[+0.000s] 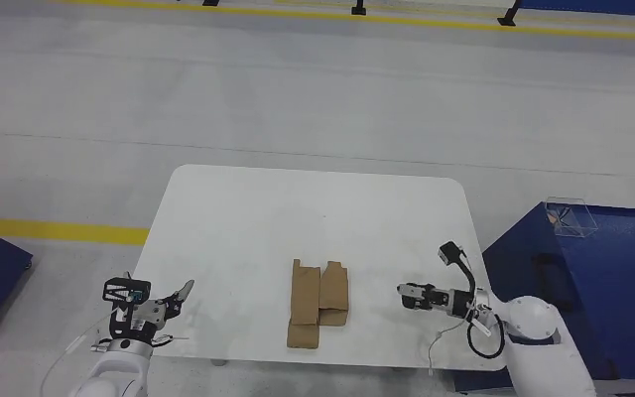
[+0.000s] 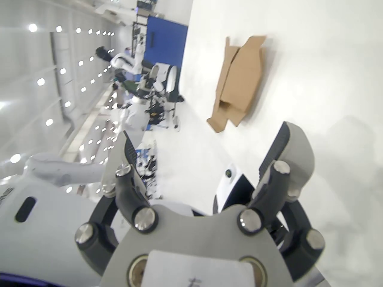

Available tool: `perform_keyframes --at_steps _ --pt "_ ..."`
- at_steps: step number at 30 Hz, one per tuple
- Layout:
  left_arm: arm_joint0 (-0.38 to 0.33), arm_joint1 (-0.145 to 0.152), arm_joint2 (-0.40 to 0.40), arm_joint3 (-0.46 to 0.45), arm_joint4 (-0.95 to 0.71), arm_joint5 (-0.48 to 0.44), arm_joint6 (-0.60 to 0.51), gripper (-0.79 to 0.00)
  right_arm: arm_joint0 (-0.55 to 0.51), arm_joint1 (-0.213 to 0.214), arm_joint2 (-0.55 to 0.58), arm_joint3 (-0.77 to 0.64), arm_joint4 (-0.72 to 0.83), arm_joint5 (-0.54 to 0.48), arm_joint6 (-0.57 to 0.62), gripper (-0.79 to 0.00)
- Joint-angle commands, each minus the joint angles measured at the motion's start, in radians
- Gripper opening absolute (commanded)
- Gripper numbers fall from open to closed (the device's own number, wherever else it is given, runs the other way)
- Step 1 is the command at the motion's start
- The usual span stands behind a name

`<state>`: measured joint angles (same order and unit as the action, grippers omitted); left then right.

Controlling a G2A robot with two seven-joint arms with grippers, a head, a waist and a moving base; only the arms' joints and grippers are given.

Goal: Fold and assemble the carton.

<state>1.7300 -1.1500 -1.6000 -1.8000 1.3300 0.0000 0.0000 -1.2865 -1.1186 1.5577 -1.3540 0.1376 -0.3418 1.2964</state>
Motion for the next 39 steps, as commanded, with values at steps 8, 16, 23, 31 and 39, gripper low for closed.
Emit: perform_keyframes --at_steps 8,16,23,31,39 --pt "0.0 0.0 0.0 0.0 0.0 0.0 0.0 0.0 0.16 -0.049 -0.284 0.218 -0.059 -0.044 -0.123 0.0" --pt "0.0 0.0 0.0 0.0 0.0 0.0 0.0 0.0 0.25 -0.08 -0.399 0.359 -0.121 -0.044 -0.271 -0.074" --pt "0.0 0.0 0.0 0.0 0.0 0.0 0.0 0.0 0.303 -0.103 -0.469 0.433 -0.139 -0.034 -0.328 -0.188" --pt "0.0 0.0 0.0 0.0 0.0 0.0 0.0 0.0 0.363 -0.134 -0.54 0.537 -0.123 -0.064 -0.348 -0.548" --pt "0.0 0.0 0.0 0.0 0.0 0.0 0.0 0.0 0.406 -0.155 -0.56 0.631 -0.008 -0.197 -0.268 -0.785"
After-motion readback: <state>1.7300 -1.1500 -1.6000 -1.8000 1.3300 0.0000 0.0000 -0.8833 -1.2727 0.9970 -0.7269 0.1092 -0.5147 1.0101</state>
